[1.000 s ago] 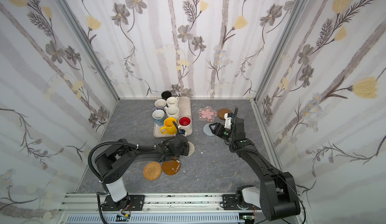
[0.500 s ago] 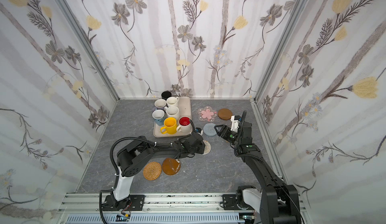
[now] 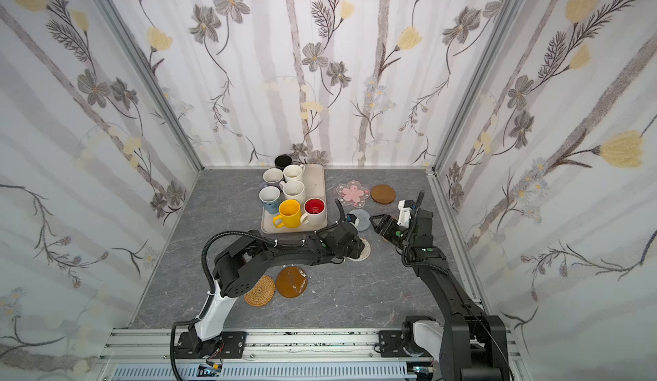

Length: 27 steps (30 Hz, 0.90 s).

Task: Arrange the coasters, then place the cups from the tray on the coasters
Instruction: 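Push the multicolour zigzag coaster farther from the robot with the left gripper, then lift the left gripper and move it onto the dark brown round coaster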

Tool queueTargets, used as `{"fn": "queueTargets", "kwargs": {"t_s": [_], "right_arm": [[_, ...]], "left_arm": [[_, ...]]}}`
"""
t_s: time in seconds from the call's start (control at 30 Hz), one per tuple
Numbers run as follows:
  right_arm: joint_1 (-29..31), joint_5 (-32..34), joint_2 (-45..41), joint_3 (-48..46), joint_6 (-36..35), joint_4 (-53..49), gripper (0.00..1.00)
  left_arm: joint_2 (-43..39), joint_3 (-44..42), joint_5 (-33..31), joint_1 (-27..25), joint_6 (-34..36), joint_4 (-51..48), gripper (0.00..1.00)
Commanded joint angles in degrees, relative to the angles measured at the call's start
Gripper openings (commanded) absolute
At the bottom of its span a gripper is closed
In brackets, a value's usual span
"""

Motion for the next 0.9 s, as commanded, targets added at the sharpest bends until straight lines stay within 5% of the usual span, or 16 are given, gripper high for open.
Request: {"fn": "queueTargets", "kwargs": {"t_s": [0.0, 0.23, 0.5, 0.87], "right_arm": [[-1.72, -0.02, -0.6, 0.02, 0.6, -0.22, 0.75], [-7.56, -2.18, 2.21, -2.53, 2.29, 0.76, 0.84], [-11.67, -5.81, 8.54, -8.27, 6.4, 11.25, 0.88], [-12.73, -5.38, 21.52, -7.66, 11.83, 21.94, 0.9]], "left_arm": [[-2.76, 1.83, -0.92, -0.08, 1.33, -0.02, 0.54], [-9.79, 0.81, -2.33, -0.51, 3.29, -0.02, 0.72], [-23.85, -14.25, -6.58, -1.2, 2.97, -0.02, 0.99], [-41.87, -37.91, -10.73, -0.64, -2.31, -1.95, 1.0]]}}
